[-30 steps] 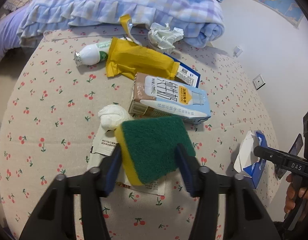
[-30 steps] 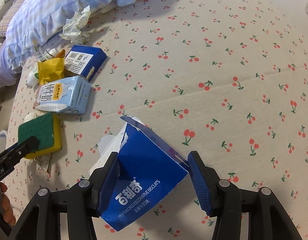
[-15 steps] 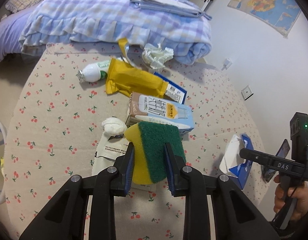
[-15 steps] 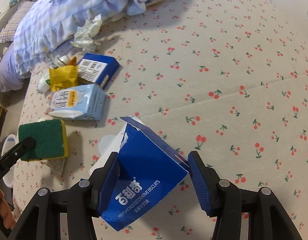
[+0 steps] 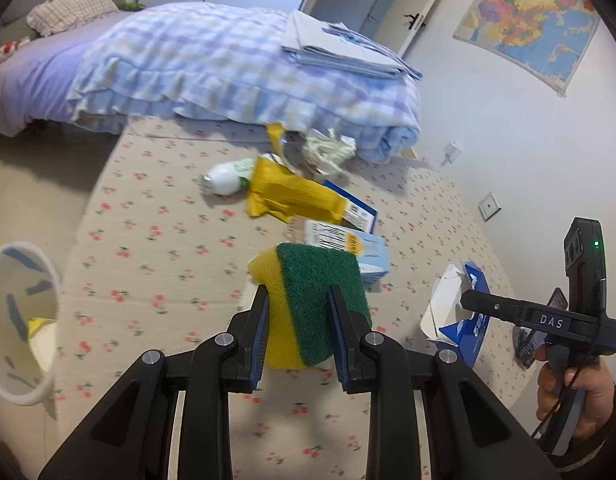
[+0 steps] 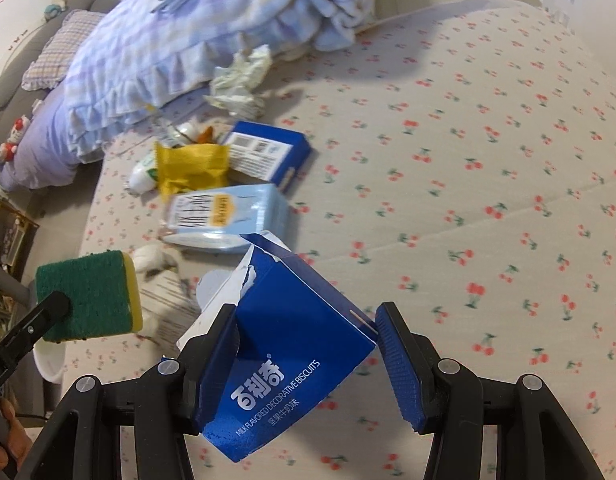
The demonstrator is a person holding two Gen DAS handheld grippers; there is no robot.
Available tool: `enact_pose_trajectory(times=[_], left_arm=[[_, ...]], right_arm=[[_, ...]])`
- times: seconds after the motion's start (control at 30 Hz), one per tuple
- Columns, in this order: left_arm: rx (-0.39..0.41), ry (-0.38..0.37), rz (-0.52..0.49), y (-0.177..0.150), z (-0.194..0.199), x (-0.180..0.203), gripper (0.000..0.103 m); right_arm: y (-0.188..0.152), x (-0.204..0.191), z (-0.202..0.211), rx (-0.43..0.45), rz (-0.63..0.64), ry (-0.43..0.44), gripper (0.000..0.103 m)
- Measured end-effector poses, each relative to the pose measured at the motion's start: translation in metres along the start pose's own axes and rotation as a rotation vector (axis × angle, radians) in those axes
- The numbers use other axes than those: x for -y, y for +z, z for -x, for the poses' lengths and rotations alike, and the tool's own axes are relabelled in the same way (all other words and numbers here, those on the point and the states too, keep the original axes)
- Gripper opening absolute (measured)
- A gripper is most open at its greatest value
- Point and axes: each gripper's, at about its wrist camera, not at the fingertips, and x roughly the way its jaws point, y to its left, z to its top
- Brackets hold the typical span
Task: Collect trash
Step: 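Grasp the green-yellow sponge with the left tool while the right tool holds the blue box, then drop the sponge into the wastebasket with the left tool while the right tool drops the blue box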
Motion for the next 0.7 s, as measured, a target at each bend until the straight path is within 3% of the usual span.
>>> enact_pose_trajectory(times=[0.33, 0.7], left_arm=[[0.033, 0.067, 0.064, -0.004, 0.034, -0.054, 0.029], [0.068, 0.176, 0.174, -0.022, 0.08, -0.139, 0.029]], right_arm=[[0.0, -0.055, -0.017, -0.018, 0.069, 0.045, 0.06], [-0.005, -0.131, -0.045, -0.052, 0.16, 0.11, 0.06]])
